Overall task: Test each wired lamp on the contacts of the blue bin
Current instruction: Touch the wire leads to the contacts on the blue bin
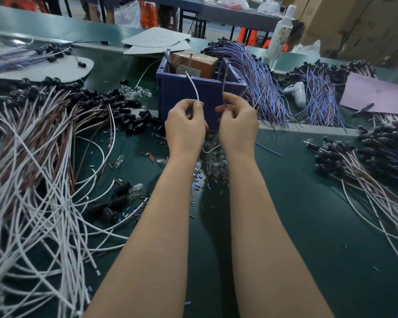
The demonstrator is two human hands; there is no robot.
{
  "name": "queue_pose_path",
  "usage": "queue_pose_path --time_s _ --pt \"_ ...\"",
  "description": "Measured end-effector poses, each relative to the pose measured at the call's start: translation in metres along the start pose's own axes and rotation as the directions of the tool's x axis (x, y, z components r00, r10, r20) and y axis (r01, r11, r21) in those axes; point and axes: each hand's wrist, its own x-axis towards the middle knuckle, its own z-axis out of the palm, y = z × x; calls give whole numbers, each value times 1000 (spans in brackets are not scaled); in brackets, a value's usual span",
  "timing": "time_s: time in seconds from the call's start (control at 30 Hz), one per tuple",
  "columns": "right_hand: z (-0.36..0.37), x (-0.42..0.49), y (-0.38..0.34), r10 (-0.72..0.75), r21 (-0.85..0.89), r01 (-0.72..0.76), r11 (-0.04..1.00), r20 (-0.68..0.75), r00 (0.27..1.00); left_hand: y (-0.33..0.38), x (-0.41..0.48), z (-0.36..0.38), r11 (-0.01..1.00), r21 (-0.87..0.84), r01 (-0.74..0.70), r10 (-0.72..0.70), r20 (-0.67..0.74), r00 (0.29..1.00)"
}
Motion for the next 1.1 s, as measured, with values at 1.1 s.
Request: queue_pose_path --time_s 1.1 --pt "5 -6 -4 -13 -89 7 996 -76 997 0 -6 1 992 115 -47 55 -67 996"
